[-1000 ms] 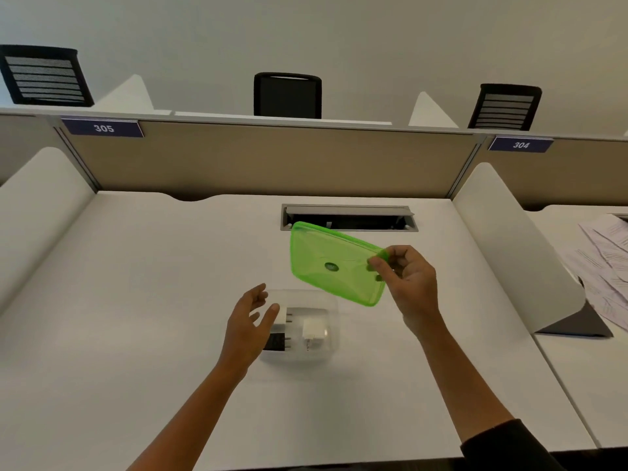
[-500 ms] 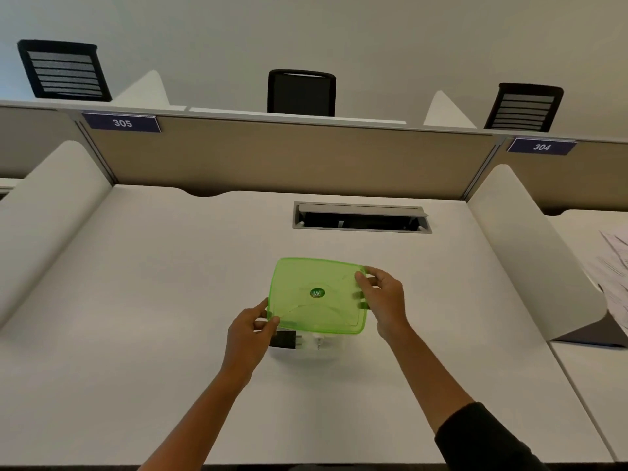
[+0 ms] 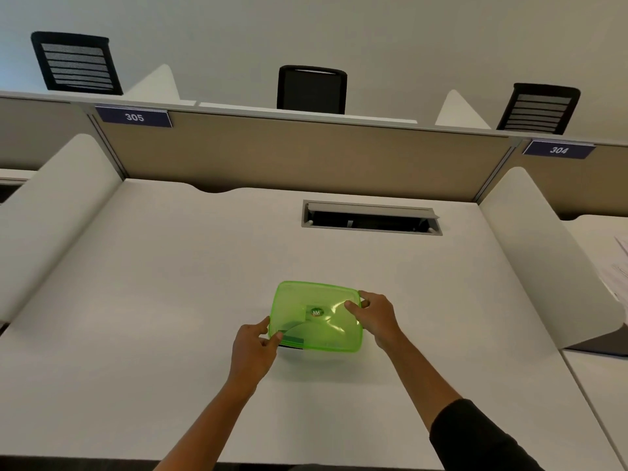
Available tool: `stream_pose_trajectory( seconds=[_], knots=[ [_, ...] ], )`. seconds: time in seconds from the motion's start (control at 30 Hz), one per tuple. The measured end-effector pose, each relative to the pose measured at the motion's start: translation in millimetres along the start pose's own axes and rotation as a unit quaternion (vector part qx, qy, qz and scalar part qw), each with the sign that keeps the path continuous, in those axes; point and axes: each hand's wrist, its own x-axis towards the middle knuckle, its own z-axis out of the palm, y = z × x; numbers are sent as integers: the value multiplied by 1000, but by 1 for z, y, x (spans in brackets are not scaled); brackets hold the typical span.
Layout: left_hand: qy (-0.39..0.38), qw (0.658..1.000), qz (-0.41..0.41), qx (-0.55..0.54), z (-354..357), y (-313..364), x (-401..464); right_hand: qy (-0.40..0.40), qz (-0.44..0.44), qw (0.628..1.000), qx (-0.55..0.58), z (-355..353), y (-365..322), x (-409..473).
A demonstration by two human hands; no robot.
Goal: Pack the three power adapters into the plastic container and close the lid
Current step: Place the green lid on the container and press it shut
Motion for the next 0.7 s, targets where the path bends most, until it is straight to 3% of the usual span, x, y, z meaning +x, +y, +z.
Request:
stream_pose_trajectory(
  seconds=[0.27,0.7],
  knots=[
    [4,1000,-21,-17,-1,-6,0,8,2,1000,-6,3,3,-2],
    [-52,970,-81,-221,-4,-18,11,-8,10,1000,0,2,2,-1]
  ],
)
